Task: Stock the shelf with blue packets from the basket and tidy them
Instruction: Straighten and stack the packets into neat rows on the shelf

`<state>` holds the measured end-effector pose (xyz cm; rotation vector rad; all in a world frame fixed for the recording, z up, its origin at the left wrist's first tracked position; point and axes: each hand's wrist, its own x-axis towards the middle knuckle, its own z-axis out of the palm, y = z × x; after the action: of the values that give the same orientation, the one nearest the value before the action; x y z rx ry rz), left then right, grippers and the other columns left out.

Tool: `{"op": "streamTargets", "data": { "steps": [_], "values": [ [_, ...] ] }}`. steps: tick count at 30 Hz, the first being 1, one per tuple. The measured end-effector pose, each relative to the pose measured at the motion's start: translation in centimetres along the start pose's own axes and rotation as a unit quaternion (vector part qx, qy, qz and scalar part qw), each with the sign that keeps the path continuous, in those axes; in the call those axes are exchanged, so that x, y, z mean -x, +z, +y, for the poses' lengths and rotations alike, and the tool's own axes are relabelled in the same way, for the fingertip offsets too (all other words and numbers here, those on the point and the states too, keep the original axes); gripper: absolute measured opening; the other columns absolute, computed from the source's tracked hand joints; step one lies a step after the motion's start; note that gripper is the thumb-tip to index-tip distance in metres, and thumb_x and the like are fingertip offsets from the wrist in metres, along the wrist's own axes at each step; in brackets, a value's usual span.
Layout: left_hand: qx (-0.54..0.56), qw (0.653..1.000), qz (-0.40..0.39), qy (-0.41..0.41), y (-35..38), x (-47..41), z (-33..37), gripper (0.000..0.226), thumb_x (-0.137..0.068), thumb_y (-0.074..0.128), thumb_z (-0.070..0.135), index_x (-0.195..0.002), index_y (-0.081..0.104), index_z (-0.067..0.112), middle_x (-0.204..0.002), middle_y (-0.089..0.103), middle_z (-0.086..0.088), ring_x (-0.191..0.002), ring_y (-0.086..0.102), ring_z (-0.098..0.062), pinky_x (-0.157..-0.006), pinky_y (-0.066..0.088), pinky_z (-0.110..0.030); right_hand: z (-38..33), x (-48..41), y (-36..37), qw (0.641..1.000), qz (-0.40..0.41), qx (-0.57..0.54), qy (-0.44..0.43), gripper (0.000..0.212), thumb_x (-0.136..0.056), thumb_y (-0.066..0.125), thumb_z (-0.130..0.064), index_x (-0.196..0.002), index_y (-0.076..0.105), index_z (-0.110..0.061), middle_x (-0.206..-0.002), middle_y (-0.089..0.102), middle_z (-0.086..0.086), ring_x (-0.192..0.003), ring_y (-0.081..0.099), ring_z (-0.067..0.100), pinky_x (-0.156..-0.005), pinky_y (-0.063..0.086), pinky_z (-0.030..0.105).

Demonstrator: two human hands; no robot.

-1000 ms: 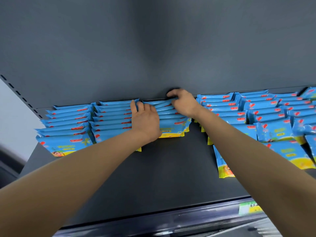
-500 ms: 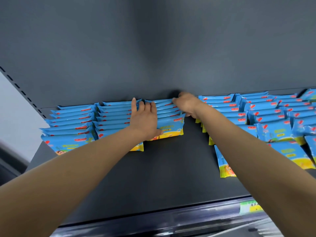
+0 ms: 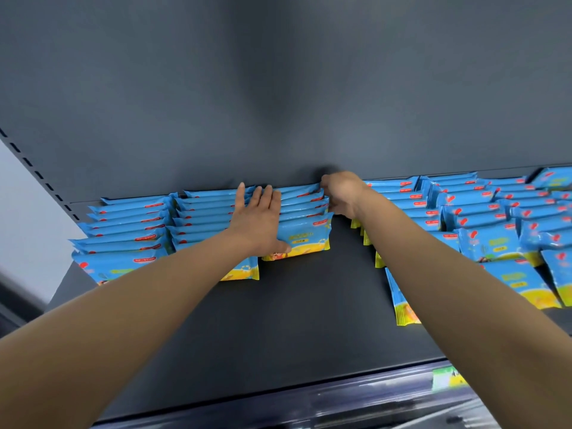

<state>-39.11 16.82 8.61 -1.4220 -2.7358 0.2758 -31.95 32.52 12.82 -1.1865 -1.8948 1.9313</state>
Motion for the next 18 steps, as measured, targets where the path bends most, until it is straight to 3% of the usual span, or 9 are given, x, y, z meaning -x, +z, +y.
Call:
{"op": "streamTargets", "data": {
  "steps": [3,7,11,13,15,17,18],
  "values": [
    [0.004,1.0,0.0,0.006,-0.2,-0.1,-0.1,0.112,-0.074,0.051,0.072,-0.147,-0.006,0.009,-0.157,-0.001,-0.009,-0.145,-0.003,-0.024,-0.106,-0.021,-0.051,-0.1,0.3,0.3,1.0,0.003,0.023,0.005,0.021,-0.092,0.037,-0.005,-0.075,0.049,-0.009,-0.068,0.054,0.01,-0.062,0.054,0.024,-0.067,0.047,0.035],
    [0.016,1.0,0.005,0.009,-0.2,-0.1,-0.1,0.115,-0.071,0.053,0.073,-0.147,-0.005,0.01,-0.156,0.005,-0.009,-0.144,0.0,-0.026,-0.106,-0.021,-0.052,-0.2,0.3,-0.3,0.999,0.02,0.045,-0.008,0.022,-0.093,0.039,-0.005,-0.075,0.049,-0.012,-0.066,0.051,0.007,-0.054,0.049,0.018,-0.054,0.043,0.027],
    [0.023,1.0,0.01,0.012,-0.1,0.0,-0.3,0.119,-0.069,0.052,0.076,-0.147,-0.01,0.012,-0.157,0.0,-0.008,-0.144,-0.005,-0.026,-0.106,-0.021,-0.051,-0.1,0.7,-0.9,0.992,0.029,0.116,-0.047,0.011,-0.092,0.043,-0.007,-0.093,0.052,-0.013,-0.092,0.056,0.012,-0.062,0.048,0.014,-0.056,0.041,0.024],
    [0.034,0.999,0.016,0.014,-0.1,0.0,-0.4,0.118,-0.069,0.053,0.075,-0.147,-0.009,0.012,-0.157,0.0,-0.007,-0.144,-0.005,-0.025,-0.107,-0.021,-0.051,-0.2,0.7,-1.1,0.986,0.049,0.147,-0.054,0.015,-0.091,0.044,-0.011,-0.097,0.057,-0.009,-0.096,0.06,0.018,-0.073,0.048,0.017,-0.06,0.038,0.026],
    [0.047,0.998,0.027,0.022,-0.2,0.0,-0.6,0.114,-0.071,0.054,0.072,-0.147,-0.006,0.014,-0.157,0.002,-0.007,-0.144,-0.004,-0.024,-0.107,-0.021,-0.051,-0.4,1.0,-1.2,0.979,0.065,0.175,-0.076,0.027,-0.091,0.046,-0.014,-0.108,0.06,0.002,-0.091,0.056,0.014,-0.08,0.045,0.018,-0.062,0.035,0.027],
    [0.066,0.996,0.053,0.034,-0.3,0.1,-0.8,0.105,-0.074,0.056,0.067,-0.148,0.004,0.015,-0.156,0.01,-0.006,-0.144,0.002,-0.024,-0.108,-0.02,-0.05,-0.6,1.6,-1.2,0.973,0.062,0.198,-0.104,0.034,-0.09,0.048,-0.012,-0.115,0.057,0.01,-0.093,0.058,0.023,-0.081,0.049,0.022,-0.065,0.04,0.029],
    [0.078,0.994,0.071,0.039,-0.3,0.1,-0.8,0.099,-0.075,0.058,0.064,-0.147,0.011,0.015,-0.154,0.016,-0.005,-0.144,0.006,-0.024,-0.108,-0.02,-0.049,-0.7,2.0,-1.2,0.967,0.064,0.215,-0.118,0.035,-0.089,0.049,-0.011,-0.116,0.056,0.011,-0.103,0.061,0.029,-0.088,0.057,0.027,-0.072,0.046,0.033]
  ]
}}
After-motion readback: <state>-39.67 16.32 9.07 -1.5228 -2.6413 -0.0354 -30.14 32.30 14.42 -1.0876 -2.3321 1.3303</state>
